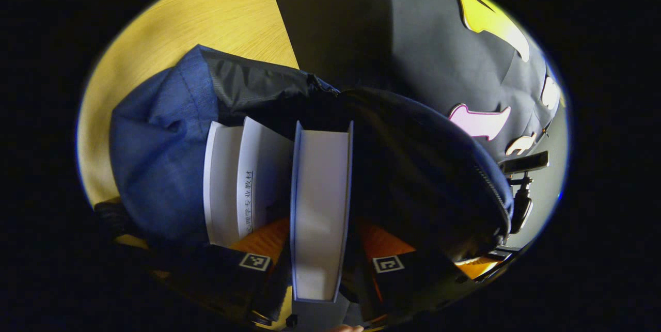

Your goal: Open the schoolbag, grab two books from the bookshelf and put them into the schoolbag.

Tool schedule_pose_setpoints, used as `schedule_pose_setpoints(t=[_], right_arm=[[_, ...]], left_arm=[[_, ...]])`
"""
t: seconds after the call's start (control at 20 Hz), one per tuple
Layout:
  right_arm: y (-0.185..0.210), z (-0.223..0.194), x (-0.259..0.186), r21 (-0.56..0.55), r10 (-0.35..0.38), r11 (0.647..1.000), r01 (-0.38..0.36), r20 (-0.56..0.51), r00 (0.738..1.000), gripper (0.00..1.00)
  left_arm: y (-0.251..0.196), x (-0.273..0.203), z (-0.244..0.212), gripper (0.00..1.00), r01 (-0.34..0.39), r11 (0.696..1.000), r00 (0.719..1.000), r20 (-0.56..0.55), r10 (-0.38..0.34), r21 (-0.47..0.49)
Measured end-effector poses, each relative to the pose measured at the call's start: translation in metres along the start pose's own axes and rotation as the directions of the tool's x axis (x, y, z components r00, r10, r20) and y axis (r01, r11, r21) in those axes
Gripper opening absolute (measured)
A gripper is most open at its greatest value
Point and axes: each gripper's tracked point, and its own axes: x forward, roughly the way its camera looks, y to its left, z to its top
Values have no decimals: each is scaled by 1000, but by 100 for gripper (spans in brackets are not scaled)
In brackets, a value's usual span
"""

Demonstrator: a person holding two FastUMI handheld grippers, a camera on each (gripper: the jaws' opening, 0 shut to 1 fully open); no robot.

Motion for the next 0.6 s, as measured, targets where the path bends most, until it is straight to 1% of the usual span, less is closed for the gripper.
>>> schedule_pose_setpoints(t=[0.05,0.1,0.15,0.2,0.25,0.3,0.35,0.4,0.5,0.55,0.6], right_arm=[[0,3,0,-6,-13,1000,13,21,1000,1],[0,4,0,-25,-33,999,33,35,999,0],[-2,4,2,-39,-52,998,54,45,998,1],[-3,3,4,-42,-68,997,70,48,996,1],[-2,3,7,-31,-78,996,80,56,995,1],[-2,2,9,-19,-96,995,98,69,993,1],[-1,2,12,3,-126,992,126,95,987,1],[-1,1,16,20,-163,987,162,121,979,1],[5,-2,19,15,-213,977,213,147,966,2],[6,-1,18,8,-250,967,253,173,953,3],[6,1,16,8,-299,953,304,208,931,7]], left_arm=[[1,-12,2,65,-20,1000,1000,6,20,-2],[8,-25,0,67,-55,998,998,4,55,29],[17,-41,-1,84,-110,991,994,-1,110,75],[19,-56,-2,86,-145,984,989,0,146,107],[12,-72,1,72,-145,982,989,15,144,120],[1,-91,6,72,-149,980,989,34,146,131],[-9,-120,10,72,-186,968,982,59,178,166],[-10,-140,13,72,-232,950,972,81,219,209],[-10,-178,14,72,-315,908,949,117,293,278],[-12,-200,12,72,-352,884,936,135,326,309],[-18,-218,12,72,-384,856,923,153,352,347]])
